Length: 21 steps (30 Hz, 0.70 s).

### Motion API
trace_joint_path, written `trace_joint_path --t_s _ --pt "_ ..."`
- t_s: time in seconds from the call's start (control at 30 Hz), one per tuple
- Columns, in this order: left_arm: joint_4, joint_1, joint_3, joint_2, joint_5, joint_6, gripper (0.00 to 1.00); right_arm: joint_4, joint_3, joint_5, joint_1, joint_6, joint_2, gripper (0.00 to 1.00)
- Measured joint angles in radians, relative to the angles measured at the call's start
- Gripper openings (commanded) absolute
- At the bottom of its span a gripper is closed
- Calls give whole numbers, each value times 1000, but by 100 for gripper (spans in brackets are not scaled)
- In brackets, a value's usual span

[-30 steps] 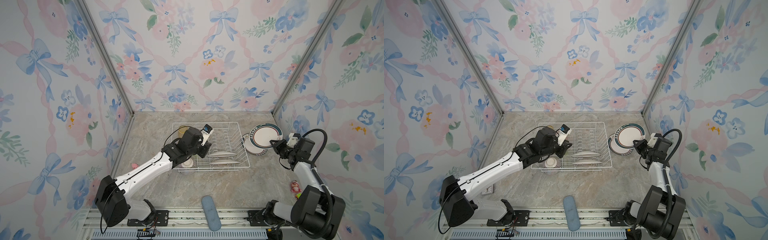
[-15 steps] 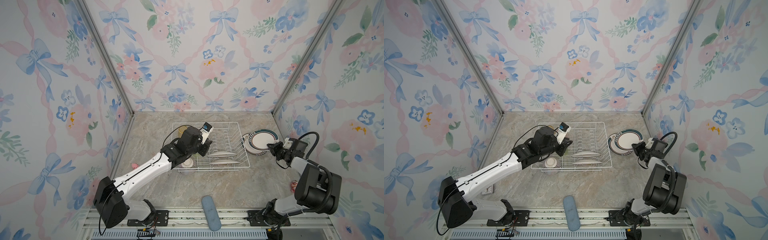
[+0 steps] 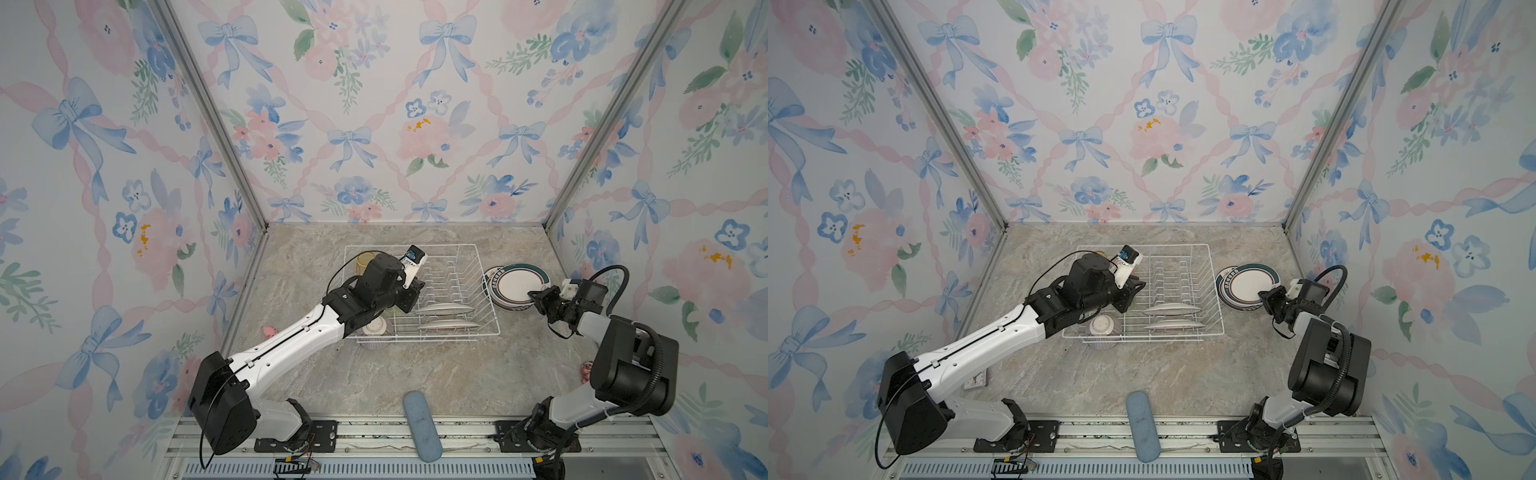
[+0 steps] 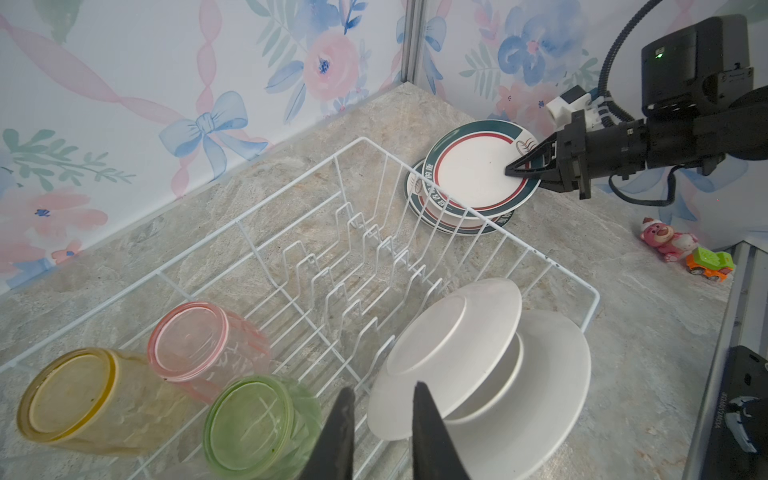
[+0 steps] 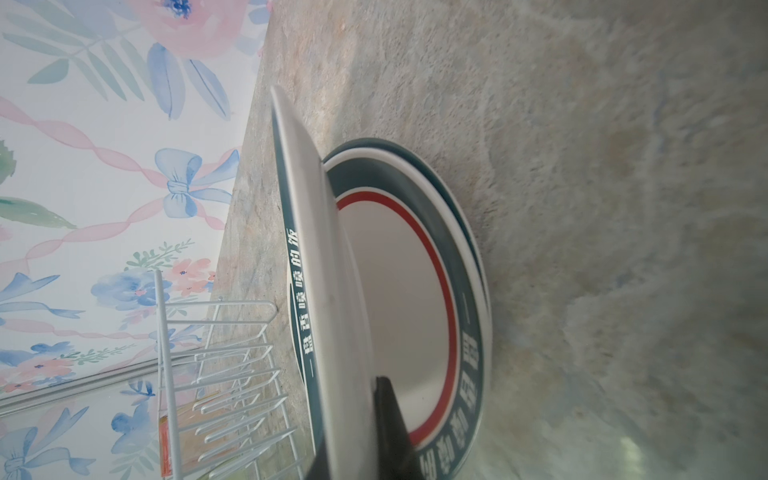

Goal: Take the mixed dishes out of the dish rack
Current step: 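Lower the red-rimmed plate onto the plate stack with the right gripper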

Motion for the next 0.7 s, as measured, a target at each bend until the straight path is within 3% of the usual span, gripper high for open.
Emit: trace_joint_path --t_s 0.7 --pt "1 0 -2 -26 3 0 21 -27 11 0 8 -27 29 14"
